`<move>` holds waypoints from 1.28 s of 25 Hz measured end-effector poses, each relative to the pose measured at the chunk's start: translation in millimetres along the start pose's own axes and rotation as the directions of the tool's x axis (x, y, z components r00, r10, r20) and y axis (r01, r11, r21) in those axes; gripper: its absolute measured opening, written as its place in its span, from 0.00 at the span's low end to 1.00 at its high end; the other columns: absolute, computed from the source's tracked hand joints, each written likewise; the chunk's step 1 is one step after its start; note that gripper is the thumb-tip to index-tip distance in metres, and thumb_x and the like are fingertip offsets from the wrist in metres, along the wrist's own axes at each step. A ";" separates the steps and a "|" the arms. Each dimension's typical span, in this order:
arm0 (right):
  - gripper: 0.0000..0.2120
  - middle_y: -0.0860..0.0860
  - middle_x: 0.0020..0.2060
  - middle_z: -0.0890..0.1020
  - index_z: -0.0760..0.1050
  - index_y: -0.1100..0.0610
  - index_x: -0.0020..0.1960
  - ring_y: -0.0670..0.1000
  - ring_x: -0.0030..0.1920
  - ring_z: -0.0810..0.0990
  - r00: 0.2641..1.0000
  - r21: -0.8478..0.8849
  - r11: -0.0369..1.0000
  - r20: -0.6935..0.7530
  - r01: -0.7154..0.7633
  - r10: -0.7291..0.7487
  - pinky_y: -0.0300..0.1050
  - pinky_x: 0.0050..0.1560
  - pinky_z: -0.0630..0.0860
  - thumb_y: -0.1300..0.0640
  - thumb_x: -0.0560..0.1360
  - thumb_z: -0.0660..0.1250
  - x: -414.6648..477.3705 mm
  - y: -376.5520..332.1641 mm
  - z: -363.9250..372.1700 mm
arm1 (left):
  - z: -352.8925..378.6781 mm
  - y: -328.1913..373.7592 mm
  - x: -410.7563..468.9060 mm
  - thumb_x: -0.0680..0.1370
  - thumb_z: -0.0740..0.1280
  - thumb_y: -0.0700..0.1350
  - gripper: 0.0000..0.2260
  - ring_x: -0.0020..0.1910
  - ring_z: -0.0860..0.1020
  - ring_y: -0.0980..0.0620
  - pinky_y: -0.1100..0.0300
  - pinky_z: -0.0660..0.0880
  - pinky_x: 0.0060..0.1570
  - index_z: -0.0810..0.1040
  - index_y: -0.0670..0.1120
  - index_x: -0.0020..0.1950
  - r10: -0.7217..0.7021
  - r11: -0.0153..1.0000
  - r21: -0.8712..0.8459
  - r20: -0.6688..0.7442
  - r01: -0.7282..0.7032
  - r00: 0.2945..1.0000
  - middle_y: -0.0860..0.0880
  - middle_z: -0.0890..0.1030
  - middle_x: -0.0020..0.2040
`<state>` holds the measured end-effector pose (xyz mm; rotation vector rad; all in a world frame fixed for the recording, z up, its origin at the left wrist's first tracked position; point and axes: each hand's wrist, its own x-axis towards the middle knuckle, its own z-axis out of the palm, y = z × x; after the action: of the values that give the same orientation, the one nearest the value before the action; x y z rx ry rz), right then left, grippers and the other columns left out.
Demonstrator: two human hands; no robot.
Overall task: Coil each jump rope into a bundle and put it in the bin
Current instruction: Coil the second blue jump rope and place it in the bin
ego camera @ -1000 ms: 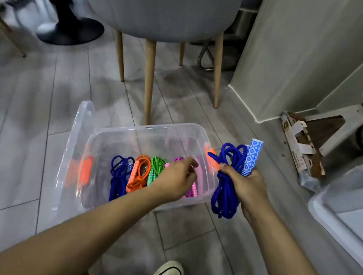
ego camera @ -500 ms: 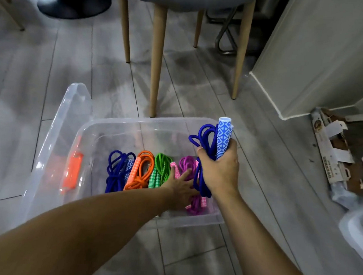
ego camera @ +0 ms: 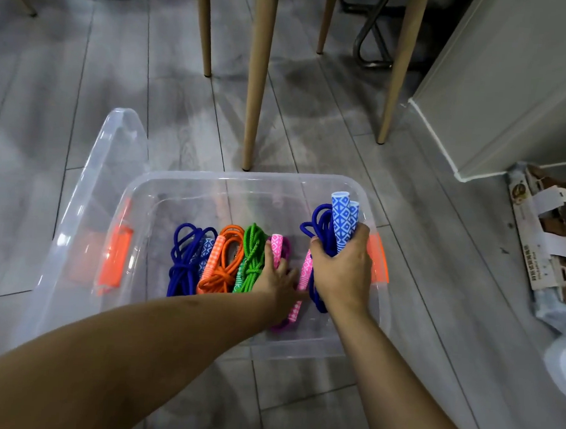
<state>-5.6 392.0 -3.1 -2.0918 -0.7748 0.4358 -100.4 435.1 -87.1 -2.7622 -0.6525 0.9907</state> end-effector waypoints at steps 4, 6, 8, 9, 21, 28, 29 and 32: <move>0.29 0.56 0.56 0.81 0.67 0.57 0.65 0.60 0.56 0.81 1.000 -0.173 0.985 0.021 0.016 -0.012 0.58 0.54 0.79 0.51 0.70 0.76 3.6 8.3 11.0 | 1.7 -3.8 -7.9 0.80 0.56 0.59 0.30 0.76 0.55 0.38 0.24 0.49 0.66 0.55 0.52 0.80 -0.085 0.992 -0.090 0.003 0.085 0.996 0.41 0.50 0.80; 0.31 0.59 0.56 0.81 0.66 0.58 0.67 0.63 0.55 0.80 0.997 -0.321 0.947 0.073 0.027 -0.004 0.58 0.52 0.78 0.49 0.71 0.75 5.1 9.2 16.9 | 4.4 -11.5 -13.6 0.78 0.58 0.60 0.33 0.75 0.57 0.40 0.29 0.54 0.68 0.55 0.49 0.80 -0.118 0.983 -0.144 -0.011 0.116 0.993 0.41 0.48 0.81; 0.34 0.60 0.57 0.80 0.63 0.58 0.71 0.64 0.55 0.81 0.992 -0.444 0.894 0.128 0.052 0.006 0.57 0.51 0.79 0.47 0.73 0.74 5.2 9.5 21.3 | 7.9 -14.0 -15.9 0.77 0.59 0.60 0.34 0.75 0.57 0.41 0.32 0.54 0.68 0.55 0.48 0.80 -0.132 0.979 -0.158 -0.008 0.129 0.991 0.43 0.49 0.81; 0.35 0.60 0.58 0.79 0.61 0.58 0.73 0.63 0.56 0.80 0.989 -0.481 0.874 0.151 0.063 0.012 0.55 0.51 0.78 0.47 0.74 0.73 5.0 10.1 22.0 | 7.6 -13.5 -16.9 0.77 0.60 0.60 0.34 0.75 0.56 0.41 0.32 0.54 0.68 0.56 0.48 0.80 -0.138 0.976 -0.171 -0.006 0.135 0.990 0.44 0.52 0.80; 0.25 0.58 0.59 0.78 0.73 0.59 0.69 0.60 0.60 0.76 0.914 -0.464 0.800 0.324 0.379 -0.245 0.54 0.61 0.73 0.63 0.73 0.71 -17.1 1.6 -26.7 | -31.9 -51.0 -103.9 0.80 0.59 0.47 0.23 0.77 0.56 0.40 0.35 0.61 0.69 0.64 0.48 0.75 -0.138 0.892 -0.448 -0.146 0.059 0.980 0.47 0.64 0.77; 0.24 0.58 0.58 0.79 0.78 0.60 0.62 0.61 0.58 0.76 0.879 -0.619 0.643 0.186 0.451 -0.439 0.57 0.59 0.71 0.61 0.66 0.73 -59.2 7.5 -59.6 | -29.0 -122.6 -195.4 0.73 0.67 0.45 0.28 0.72 0.65 0.38 0.43 0.62 0.71 0.66 0.46 0.73 -0.656 0.736 -0.569 -0.463 0.367 0.597 0.41 0.69 0.72; 0.24 0.59 0.59 0.79 0.78 0.60 0.63 0.61 0.58 0.75 0.891 -0.625 0.655 0.159 0.424 -0.426 0.58 0.59 0.71 0.61 0.67 0.73 -64.4 8.6 -63.3 | -25.5 -134.6 -206.9 0.73 0.67 0.45 0.31 0.73 0.64 0.38 0.43 0.61 0.71 0.63 0.44 0.75 -0.745 0.646 -0.624 -0.392 0.440 0.539 0.40 0.66 0.74; 0.22 0.59 0.57 0.77 0.77 0.60 0.62 0.61 0.57 0.75 0.914 -0.627 0.680 0.145 0.382 -0.379 0.58 0.57 0.73 0.59 0.69 0.74 -80.0 13.5 -70.3 | -10.6 -160.4 -227.6 0.77 0.65 0.49 0.32 0.71 0.65 0.36 0.42 0.65 0.68 0.56 0.40 0.77 -0.907 0.308 -0.744 -0.043 0.592 0.418 0.37 0.66 0.73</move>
<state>-21.8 291.0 29.5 -2.4466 -1.4972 -0.0934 -307.3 478.7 94.5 -2.2741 -2.2782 -0.2177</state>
